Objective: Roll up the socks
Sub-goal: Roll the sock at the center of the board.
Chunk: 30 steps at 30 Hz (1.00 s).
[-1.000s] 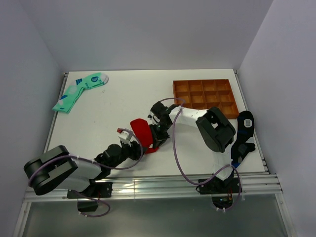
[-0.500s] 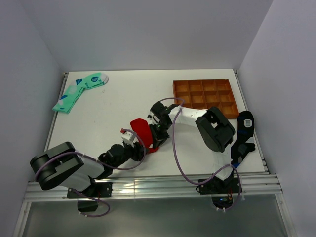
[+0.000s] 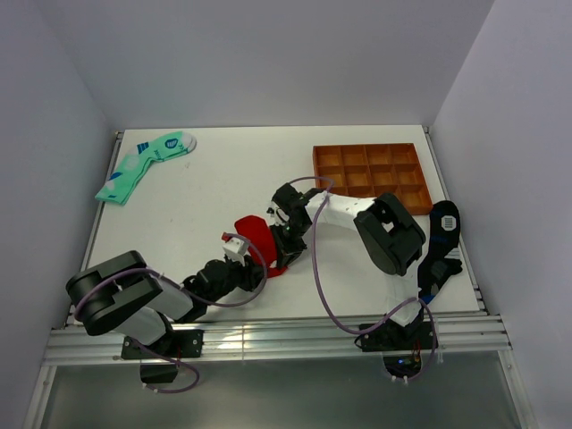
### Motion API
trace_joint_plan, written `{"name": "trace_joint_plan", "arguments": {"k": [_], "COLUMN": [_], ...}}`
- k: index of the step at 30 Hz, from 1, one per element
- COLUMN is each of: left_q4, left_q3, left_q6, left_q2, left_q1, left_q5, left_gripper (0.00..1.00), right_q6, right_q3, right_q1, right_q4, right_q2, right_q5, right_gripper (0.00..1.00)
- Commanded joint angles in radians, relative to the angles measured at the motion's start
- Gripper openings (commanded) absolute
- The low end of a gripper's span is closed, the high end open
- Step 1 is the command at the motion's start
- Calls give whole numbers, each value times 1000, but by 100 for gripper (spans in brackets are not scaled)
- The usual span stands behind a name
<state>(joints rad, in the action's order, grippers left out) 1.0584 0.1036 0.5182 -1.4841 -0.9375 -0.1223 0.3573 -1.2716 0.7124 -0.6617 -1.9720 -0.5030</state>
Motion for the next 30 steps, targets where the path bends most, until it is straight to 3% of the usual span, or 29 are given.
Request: {"name": "trace_joint_plan", "arguments": {"k": [1,7,14,21,30], "left_q4": [55,57,-57,-277,-567], "left_q3": [24,24,82,177,219], "left_q6": [6,51,106,141,178], "left_q2": [-8,-38,-70,-51,34], "left_q1": [-6,-6,-6,9,110], "left_q5": [-5,18,50,113,251], "left_gripper": [28,0,0,0,0], "right_q6": [-21,-9,20,28,77], "right_q3": [15,52,171,291,429], "right_q1": [-7,-7,-7,-8,-13], "right_q4": [0,30,128,234,442], "right_q2": [10,38,146,243,384], "right_q5": [44,60,86,112,184], "right_gripper": [0,0,9,16,43]}}
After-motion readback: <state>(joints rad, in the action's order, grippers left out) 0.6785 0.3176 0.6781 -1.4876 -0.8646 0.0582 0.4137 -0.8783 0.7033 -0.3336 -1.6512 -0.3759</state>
